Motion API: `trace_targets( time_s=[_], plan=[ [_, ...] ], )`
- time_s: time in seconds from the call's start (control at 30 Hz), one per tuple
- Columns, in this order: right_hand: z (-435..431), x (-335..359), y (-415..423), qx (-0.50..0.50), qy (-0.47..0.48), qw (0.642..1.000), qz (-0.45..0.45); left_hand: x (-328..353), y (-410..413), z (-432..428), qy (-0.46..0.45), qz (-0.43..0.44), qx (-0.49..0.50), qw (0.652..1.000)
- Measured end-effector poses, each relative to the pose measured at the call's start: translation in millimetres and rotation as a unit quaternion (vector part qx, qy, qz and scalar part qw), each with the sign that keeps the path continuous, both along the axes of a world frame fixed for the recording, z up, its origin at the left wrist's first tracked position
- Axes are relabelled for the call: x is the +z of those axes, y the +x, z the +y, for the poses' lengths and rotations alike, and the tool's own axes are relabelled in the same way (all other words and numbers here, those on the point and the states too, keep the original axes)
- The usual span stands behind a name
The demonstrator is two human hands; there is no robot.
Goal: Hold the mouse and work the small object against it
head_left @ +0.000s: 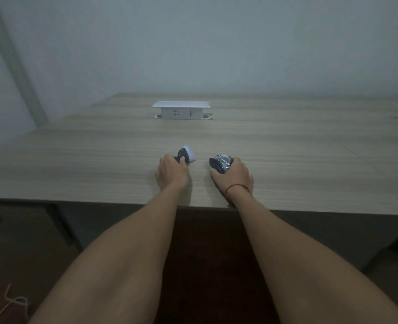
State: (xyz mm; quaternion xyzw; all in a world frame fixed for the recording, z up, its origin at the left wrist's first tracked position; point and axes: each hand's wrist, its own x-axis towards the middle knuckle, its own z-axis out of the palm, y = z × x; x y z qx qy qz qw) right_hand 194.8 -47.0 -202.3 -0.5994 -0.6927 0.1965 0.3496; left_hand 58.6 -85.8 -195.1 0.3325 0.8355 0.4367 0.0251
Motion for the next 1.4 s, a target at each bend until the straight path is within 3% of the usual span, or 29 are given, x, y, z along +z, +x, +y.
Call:
trace_targets(
  time_s=[0.17, 0.37, 0.6, 0.8, 1.0, 1.23, 1.4],
  plan=[
    [9, 1, 0, 0.016, -0.006, 1.0, 0.003, 9, -1, 5, 0.108, -0.051, -0.047, 0.992],
    [17, 0, 3, 0.071, 0.01, 0.997, -0.033, 34, -1, 22, 0.146, -0.036, -0.135, 0.979],
    [16, -2, 7, 0.138, -0.007, 0.99, 0.012, 41, 3, 24, 0.124, 0.022, -0.193, 0.973],
    [21, -5, 7, 0.154, 0.0, 0.988, 0.026, 46, 9, 29, 0.046, 0.082, -0.234, 0.968],
    [24, -9, 4, 0.154, 0.01, 0.988, 0.017, 29, 7, 24, -0.016, 0.095, -0.169, 0.981],
    [26, -9, 3, 0.123, 0.021, 0.992, -0.029, 36, 9, 20, 0.073, 0.068, -0.167, 0.981],
    [25, -10, 2, 0.118, 0.013, 0.993, 0.027, 38, 21, 30, 0.094, 0.085, -0.214, 0.969]
  ],
)
